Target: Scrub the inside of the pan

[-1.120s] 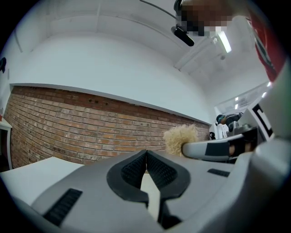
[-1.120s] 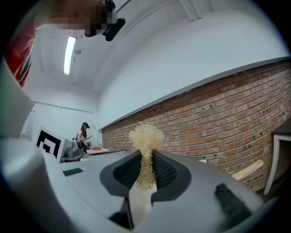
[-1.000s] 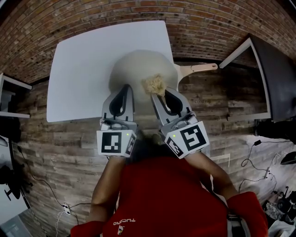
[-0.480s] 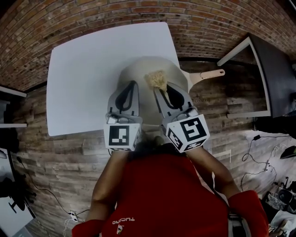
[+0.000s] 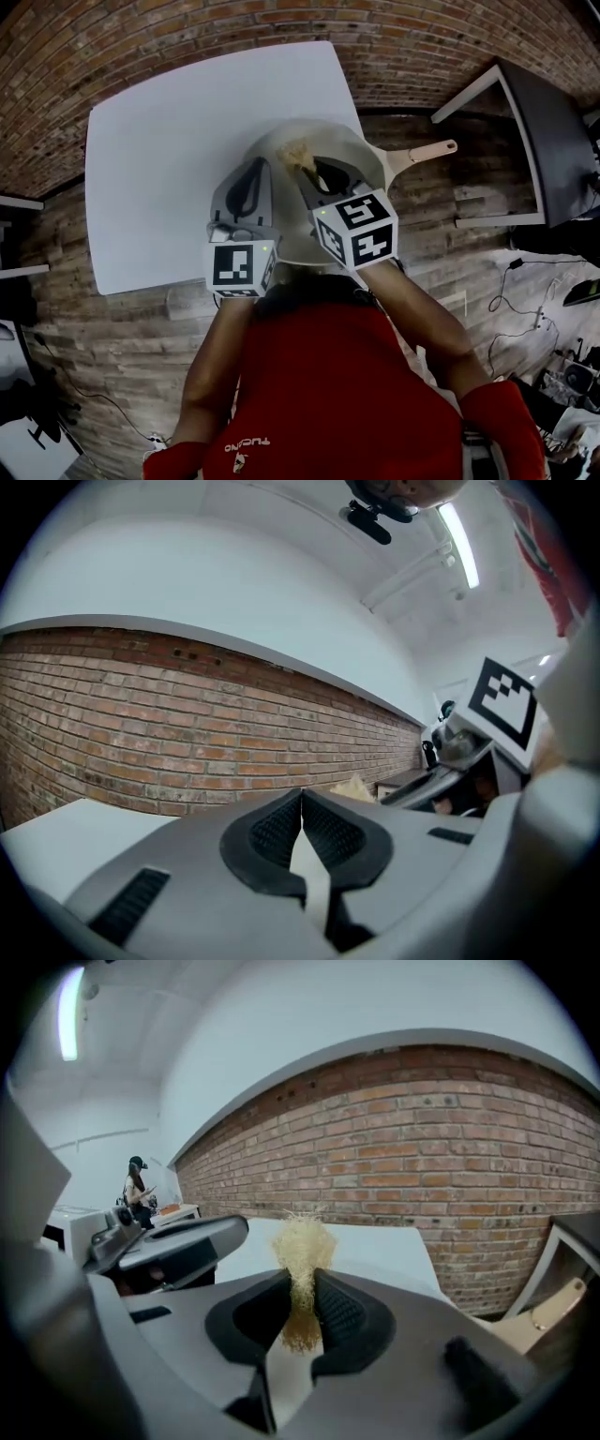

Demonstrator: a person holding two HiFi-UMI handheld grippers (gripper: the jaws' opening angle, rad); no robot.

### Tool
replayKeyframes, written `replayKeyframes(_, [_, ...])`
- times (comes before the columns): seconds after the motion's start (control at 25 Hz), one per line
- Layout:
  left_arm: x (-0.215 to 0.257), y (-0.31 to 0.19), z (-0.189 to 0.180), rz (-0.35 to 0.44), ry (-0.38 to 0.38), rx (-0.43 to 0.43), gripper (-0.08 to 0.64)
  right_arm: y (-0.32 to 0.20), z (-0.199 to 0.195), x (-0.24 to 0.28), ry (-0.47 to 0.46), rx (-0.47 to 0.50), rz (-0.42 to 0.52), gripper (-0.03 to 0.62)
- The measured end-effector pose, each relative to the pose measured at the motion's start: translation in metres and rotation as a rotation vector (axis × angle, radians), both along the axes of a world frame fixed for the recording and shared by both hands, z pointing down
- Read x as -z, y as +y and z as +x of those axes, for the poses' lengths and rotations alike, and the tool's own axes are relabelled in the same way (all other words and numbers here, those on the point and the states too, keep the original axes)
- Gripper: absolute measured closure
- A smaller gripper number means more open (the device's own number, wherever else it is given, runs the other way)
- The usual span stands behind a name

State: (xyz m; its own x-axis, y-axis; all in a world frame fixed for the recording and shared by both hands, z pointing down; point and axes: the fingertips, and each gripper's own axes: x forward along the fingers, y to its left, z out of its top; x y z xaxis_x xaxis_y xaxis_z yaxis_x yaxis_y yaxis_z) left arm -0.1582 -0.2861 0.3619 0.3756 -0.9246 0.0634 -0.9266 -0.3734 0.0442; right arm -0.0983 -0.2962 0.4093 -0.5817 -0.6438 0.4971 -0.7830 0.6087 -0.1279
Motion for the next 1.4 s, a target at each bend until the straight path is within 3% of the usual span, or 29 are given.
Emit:
replayKeyframes(0.24, [-0.009, -0.009, -0.005, -0.015, 0.011, 0.015, 0.545, -0.009, -0.009, -0.056, 0.094, 0.018, -0.192, 0.517])
replayKeyframes(0.64, [-0.020, -0.018, -0.009, -0.040, 0.020, 0.024, 0.545, -0.013, -0.018, -0.117, 0.156, 0.032, -0.333, 0.517])
replayKeyframes(1.0, [-0.024, -0.025, -0.014, -0.050, 0.020, 0.023, 0.545, -0.025, -0.011, -0.137, 0.221, 0.010, -0.378, 0.517])
replayKeyframes(1.4, [-0.026, -0.036, -0.010, -0.050, 0.029, 0.018, 0.545, -0.042, 0.057, -0.145, 0.252, -0.136, -0.419, 0.517])
